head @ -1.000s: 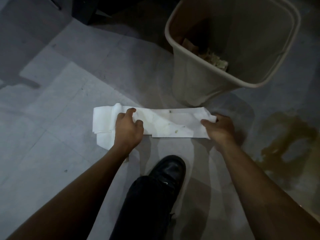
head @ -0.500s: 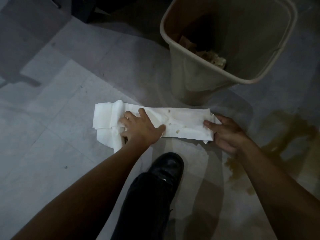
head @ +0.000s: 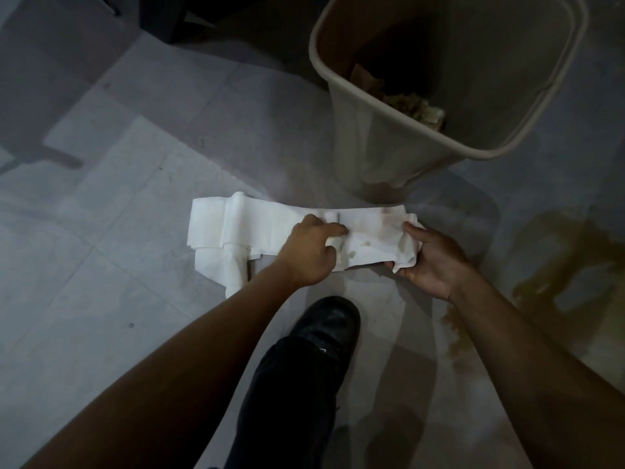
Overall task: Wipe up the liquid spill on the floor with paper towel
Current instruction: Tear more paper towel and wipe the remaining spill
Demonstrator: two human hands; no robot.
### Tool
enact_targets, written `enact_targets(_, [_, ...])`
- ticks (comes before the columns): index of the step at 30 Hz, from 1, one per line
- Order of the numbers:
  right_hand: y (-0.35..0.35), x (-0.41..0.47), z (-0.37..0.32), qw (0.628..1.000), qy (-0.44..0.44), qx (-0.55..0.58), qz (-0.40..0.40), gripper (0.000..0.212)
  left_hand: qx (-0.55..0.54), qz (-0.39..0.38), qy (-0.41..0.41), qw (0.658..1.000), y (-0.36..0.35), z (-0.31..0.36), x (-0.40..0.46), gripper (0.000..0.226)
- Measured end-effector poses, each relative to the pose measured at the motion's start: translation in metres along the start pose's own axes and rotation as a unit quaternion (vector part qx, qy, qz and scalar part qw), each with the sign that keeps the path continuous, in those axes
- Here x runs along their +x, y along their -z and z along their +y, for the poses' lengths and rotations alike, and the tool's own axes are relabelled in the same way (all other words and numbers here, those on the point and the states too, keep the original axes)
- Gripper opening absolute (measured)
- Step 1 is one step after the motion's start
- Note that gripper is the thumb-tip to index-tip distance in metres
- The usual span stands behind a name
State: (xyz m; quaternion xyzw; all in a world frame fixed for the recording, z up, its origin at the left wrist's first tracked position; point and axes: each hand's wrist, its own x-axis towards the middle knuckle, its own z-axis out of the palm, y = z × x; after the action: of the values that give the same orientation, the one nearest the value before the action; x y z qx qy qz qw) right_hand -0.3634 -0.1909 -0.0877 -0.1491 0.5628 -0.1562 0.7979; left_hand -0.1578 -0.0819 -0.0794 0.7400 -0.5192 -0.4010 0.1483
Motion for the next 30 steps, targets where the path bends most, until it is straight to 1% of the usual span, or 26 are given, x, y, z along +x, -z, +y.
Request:
enact_targets(1, [0.000, 0.000, 0.000, 1.000, 0.005, -0.001, 0.001, 0.023, -0.019, 0.002, 0.002, 1.000, 0.000, 0.000, 0.001, 0.051])
enact_targets(3, [0.003, 0.002, 0.000, 1.000, 0.019, -0.020, 0.011, 0.023, -0.050, 0.010, 0.033, 0.998, 0.000, 0.001, 0.004, 0.048])
enact_targets(5, [0.007, 0.003, 0.001, 0.999, 0.032, -0.035, 0.022, 0.025, -0.058, -0.005, 0.067, 0.996, -0.001, 0.003, 0.004, 0.047])
enact_targets(7, [0.008, 0.003, 0.000, 0.998, 0.036, -0.051, 0.027, 0.028, -0.077, -0.026, 0.079, 0.994, -0.003, 0.006, 0.004, 0.041])
enact_targets(9, [0.008, 0.003, -0.002, 0.994, 0.050, -0.082, 0.046, 0.027, -0.149, -0.037, 0.093, 0.984, 0.001, 0.009, 0.005, 0.033])
enact_targets(10, [0.008, 0.003, -0.003, 0.991, 0.065, -0.103, 0.060, 0.024, -0.170, -0.023, 0.098, 0.980, 0.004, 0.009, 0.007, 0.032])
enact_targets(11, [0.007, 0.004, -0.003, 0.984, 0.088, -0.131, 0.080, 0.021, -0.156, 0.010, 0.096, 0.983, 0.007, 0.007, 0.009, 0.032])
enact_targets(12, [0.007, 0.005, -0.003, 0.971, 0.113, -0.177, 0.117, 0.017, -0.107, 0.053, 0.085, 0.989, 0.011, 0.005, 0.013, 0.031])
enact_targets(13, [0.008, 0.008, -0.004, 0.949, 0.133, -0.240, 0.155, 0.015, -0.041, 0.088, 0.072, 0.993, 0.012, 0.001, 0.016, 0.028])
enact_targets(14, [0.011, 0.011, -0.005, 0.921, 0.149, -0.310, 0.181, 0.023, 0.017, 0.107, 0.062, 0.992, 0.013, -0.001, 0.018, 0.025])
enact_targets(15, [0.015, 0.013, -0.004, 0.894, 0.162, -0.372, 0.188, 0.037, 0.058, 0.107, 0.059, 0.991, 0.011, -0.002, 0.020, 0.025])
enact_targets(16, [0.019, 0.017, -0.004, 0.874, 0.174, -0.414, 0.185, 0.046, 0.089, 0.093, 0.064, 0.990, 0.008, -0.001, 0.023, 0.031])
enact_targets(17, [0.020, 0.019, -0.002, 0.861, 0.176, -0.442, 0.178, 0.051, 0.112, 0.073, 0.078, 0.988, 0.002, 0.002, 0.024, 0.039])
enact_targets(18, [0.019, 0.019, -0.002, 0.857, 0.173, -0.453, 0.175, 0.051, 0.130, 0.059, 0.100, 0.985, -0.004, 0.006, 0.025, 0.045])
enact_targets(19, [0.016, 0.015, -0.002, 0.855, 0.167, -0.459, 0.174, 0.046, 0.145, 0.057, 0.116, 0.981, -0.009, 0.008, 0.026, 0.048])
enact_targets(21, [0.022, 0.019, 0.001, 0.853, 0.175, -0.459, 0.175, 0.037, 0.157, 0.066, 0.129, 0.977, -0.016, 0.006, 0.027, 0.046])
enact_targets(22, [0.024, 0.020, 0.002, 0.847, 0.183, -0.462, 0.187, 0.042, 0.147, 0.070, 0.127, 0.979, -0.014, 0.004, 0.028, 0.041])
enact_targets(25, [0.039, 0.024, 0.000, 0.829, 0.194, -0.478, 0.214, 0.065, 0.073, 0.064, 0.091, 0.991, 0.000, -0.007, 0.028, 0.019])
enact_targets(26, [0.034, 0.018, -0.004, 0.821, 0.198, -0.484, 0.228, 0.069, 0.035, 0.058, 0.086, 0.994, 0.008, -0.011, 0.026, 0.021])
enact_targets(27, [0.027, 0.010, -0.009, 0.817, 0.211, -0.481, 0.239, 0.066, -0.020, 0.057, 0.091, 0.994, 0.017, -0.017, 0.023, 0.022])
enact_targets(28, [0.029, 0.005, -0.015, 0.815, 0.219, -0.474, 0.250, 0.056, -0.092, 0.062, 0.110, 0.988, 0.027, -0.023, 0.018, 0.021])
enact_targets(29, [0.029, 0.000, -0.020, 0.814, 0.227, -0.468, 0.259, 0.044, -0.169, 0.085, 0.128, 0.974, 0.038, -0.032, 0.014, 0.018])
enact_targets(30, [0.032, -0.005, -0.027, 0.816, 0.231, -0.452, 0.276, 0.035, -0.242, 0.116, 0.146, 0.952, 0.050, -0.041, 0.009, 0.015])
